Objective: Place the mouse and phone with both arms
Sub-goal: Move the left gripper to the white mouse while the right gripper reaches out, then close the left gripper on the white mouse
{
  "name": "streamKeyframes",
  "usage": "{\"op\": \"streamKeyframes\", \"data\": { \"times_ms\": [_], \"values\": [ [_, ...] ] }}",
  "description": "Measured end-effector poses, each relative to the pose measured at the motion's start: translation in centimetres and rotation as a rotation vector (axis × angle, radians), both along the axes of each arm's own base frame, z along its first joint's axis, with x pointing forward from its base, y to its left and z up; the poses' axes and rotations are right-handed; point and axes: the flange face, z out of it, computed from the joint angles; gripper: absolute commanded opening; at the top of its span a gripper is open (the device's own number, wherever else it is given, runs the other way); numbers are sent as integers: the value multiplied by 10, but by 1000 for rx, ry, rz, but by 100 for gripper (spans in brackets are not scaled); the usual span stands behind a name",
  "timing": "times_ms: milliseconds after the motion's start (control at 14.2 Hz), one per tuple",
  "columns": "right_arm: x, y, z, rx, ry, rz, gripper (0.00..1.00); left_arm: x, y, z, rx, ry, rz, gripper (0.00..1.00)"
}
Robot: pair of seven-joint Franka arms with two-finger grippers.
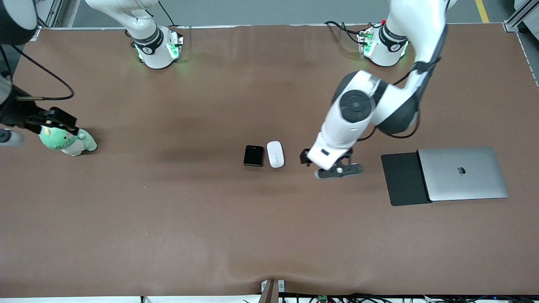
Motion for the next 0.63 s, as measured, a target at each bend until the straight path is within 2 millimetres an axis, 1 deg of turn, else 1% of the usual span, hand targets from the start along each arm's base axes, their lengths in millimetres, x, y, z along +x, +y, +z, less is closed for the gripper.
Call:
{"op": "streamKeyframes", "data": {
  "times_ms": [70, 141, 282, 352, 423, 493, 634],
  "values": [
    [1, 9, -3, 20, 7, 10, 100, -2, -17, -19, 5, 5, -10, 100],
    [4, 13, -9, 34, 17, 14, 100, -4, -35, -39, 0, 6, -18, 100],
    [14, 15, -25, 41, 18, 13, 100, -12, -67, -74, -14, 2, -29, 100],
    [21, 16, -34, 43, 16, 12, 100, -17, -79, -89, -19, 1, -37, 100],
    [27, 20, -42, 45, 12, 16, 100, -21, -88, -102, -19, 4, -44, 100],
    [31, 29, -49, 47, 12, 27, 100, -26, -95, -114, -16, 11, -44, 100],
    [34, 55, -61, 58, 22, 58, 100, -36, -107, -132, -8, 24, -35, 100]
  ]
}}
